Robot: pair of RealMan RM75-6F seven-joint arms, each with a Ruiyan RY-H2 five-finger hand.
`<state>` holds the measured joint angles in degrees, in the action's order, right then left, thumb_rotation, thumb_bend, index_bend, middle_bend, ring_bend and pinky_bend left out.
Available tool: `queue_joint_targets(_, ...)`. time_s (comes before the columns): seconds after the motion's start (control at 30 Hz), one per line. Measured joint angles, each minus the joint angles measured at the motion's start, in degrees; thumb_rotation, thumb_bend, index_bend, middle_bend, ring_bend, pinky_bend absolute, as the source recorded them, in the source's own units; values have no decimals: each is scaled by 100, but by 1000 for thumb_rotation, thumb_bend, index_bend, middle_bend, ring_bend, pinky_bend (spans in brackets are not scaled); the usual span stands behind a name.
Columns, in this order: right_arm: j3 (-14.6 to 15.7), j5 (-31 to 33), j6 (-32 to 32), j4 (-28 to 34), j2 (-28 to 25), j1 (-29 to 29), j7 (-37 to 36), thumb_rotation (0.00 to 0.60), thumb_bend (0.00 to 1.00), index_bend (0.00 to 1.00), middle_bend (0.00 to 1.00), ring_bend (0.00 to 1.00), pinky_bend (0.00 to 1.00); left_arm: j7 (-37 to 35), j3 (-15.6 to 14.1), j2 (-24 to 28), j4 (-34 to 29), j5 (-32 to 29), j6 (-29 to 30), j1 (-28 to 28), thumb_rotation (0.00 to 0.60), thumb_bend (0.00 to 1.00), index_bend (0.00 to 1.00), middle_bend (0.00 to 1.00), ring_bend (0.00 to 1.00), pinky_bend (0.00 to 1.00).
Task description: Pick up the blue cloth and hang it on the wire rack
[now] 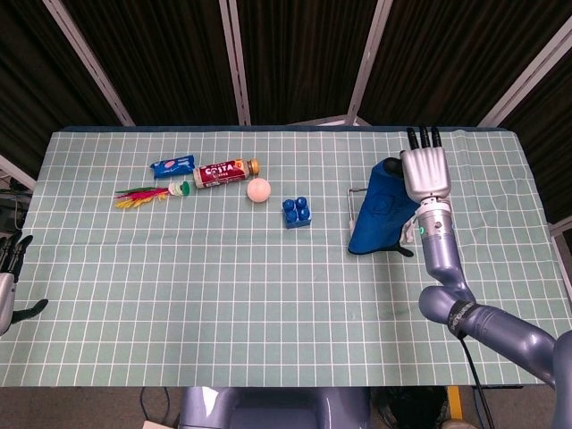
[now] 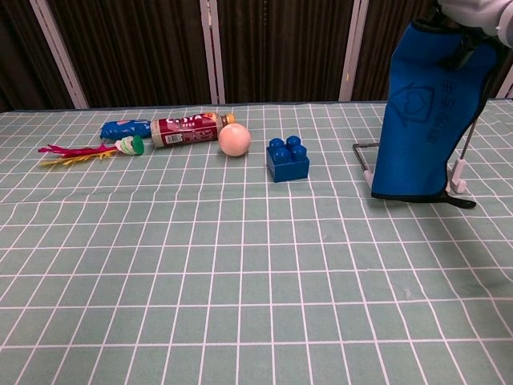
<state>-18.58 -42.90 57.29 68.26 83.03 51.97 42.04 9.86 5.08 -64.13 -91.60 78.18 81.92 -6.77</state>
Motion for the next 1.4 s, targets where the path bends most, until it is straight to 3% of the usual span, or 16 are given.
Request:
queue_joint_targets(0.77,-80,356,-469,-1081,539,375,-22,600,388,752,86,0,90,153,28,-117,165,-242,-213,-101,600,0,0,0,0,0)
queue_joint_targets(0.8,-73,359,-483,-1101,552,377,-28,600,374,727,86,0,89,153,28,-120,168,-247,-218,-103,600,0,0,0,0,0)
queue_joint_targets(0.83,-70,355,-492,-1110,560,379,-46,600,320,638,86,0,89,156,26,-122,171,-248,-222,-105,600,0,0,0,0,0)
queue_joint_targets(0.93,-74,324,-503,-1173,593,381,-133,600,55,209,56,0,83,161,19,-127,171,-241,-224,-110,600,0,0,0,0,0)
queue_joint_targets(0.97,-73,297,-491,-1209,610,381,-158,600,6,93,38,0,78,162,18,-128,171,-241,-222,-111,600,0,0,0,0,0)
queue_joint_targets(1.0,-73,263,-464,-1245,629,382,-180,600,0,47,27,0,72,162,18,-128,171,-242,-222,-111,600,0,0,0,0,0)
queue_joint_targets(1.07,-78,179,-347,-1303,678,382,-237,600,0,0,7,0,56,155,16,-127,170,-242,-223,-112,600,0,0,0,0,0)
queue_joint_targets(1.4,-84,-490,132,-1412,768,298,-755,600,0,0,0,0,0,109,-4,-102,128,-178,-189,-109,600,0,0,0,0,0)
